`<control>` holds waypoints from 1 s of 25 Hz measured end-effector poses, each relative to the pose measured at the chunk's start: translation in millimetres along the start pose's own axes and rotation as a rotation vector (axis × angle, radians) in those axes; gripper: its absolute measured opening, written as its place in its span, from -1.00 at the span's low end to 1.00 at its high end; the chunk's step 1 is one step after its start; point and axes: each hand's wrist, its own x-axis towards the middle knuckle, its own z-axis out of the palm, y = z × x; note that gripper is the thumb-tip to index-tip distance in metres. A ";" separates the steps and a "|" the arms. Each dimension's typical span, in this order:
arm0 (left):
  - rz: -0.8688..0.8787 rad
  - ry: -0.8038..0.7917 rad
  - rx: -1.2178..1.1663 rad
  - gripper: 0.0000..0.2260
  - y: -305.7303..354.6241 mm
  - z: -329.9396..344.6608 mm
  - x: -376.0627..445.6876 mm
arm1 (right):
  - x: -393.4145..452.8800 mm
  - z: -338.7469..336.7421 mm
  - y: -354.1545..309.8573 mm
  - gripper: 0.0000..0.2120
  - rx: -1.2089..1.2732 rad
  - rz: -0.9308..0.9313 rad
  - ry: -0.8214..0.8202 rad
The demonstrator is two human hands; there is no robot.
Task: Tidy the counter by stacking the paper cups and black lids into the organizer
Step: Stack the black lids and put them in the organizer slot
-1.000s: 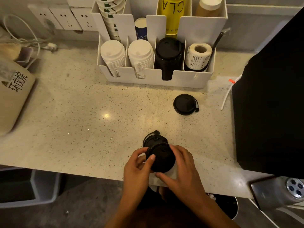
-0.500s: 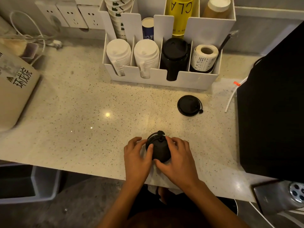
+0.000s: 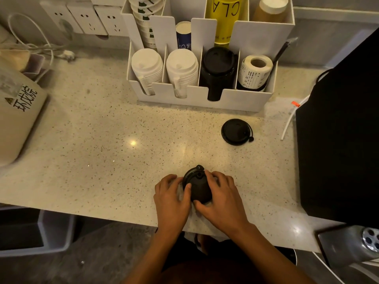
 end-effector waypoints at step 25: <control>0.376 -0.213 0.296 -0.50 -10.1 20.7 6.8 | 14.9 30.9 11.0 -0.46 -0.019 -0.101 0.001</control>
